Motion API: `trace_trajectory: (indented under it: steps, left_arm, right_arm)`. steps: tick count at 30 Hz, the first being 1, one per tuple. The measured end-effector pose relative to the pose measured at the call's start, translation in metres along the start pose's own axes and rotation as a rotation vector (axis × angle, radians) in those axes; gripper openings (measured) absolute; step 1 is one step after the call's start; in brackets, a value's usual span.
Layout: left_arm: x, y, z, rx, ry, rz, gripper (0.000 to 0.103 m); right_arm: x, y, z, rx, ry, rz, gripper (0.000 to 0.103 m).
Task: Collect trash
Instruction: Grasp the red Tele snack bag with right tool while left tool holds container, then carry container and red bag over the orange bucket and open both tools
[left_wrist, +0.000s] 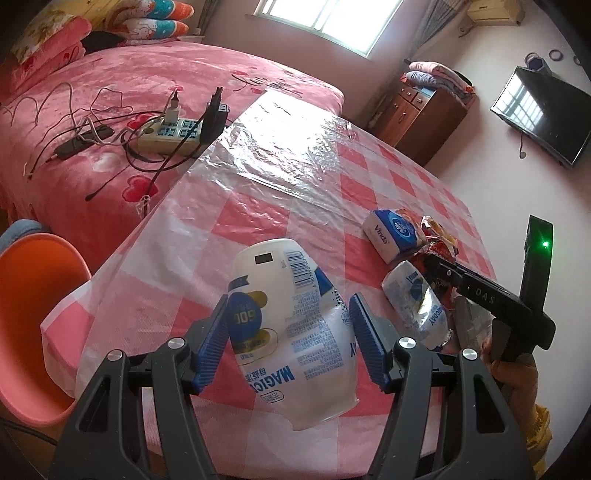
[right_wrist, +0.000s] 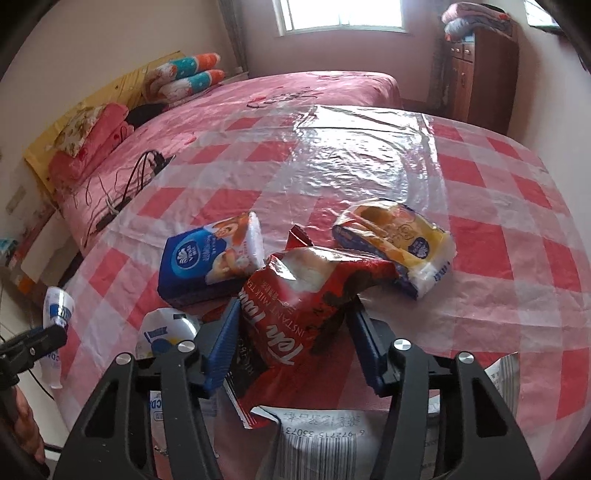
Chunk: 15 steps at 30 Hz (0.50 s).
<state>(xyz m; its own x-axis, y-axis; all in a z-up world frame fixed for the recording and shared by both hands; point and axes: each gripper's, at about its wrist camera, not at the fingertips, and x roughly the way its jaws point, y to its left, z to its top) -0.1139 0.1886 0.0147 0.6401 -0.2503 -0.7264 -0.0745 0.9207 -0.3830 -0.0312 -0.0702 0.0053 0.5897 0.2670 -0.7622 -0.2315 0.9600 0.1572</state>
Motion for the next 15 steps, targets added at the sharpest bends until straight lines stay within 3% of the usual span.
trace_trajectory:
  steps: [15]
  left_arm:
    - [-0.024, 0.016, -0.001, -0.022, -0.056, -0.053, 0.065]
  right_arm:
    - [-0.037, 0.006, 0.006, 0.01, -0.13, -0.063, 0.053]
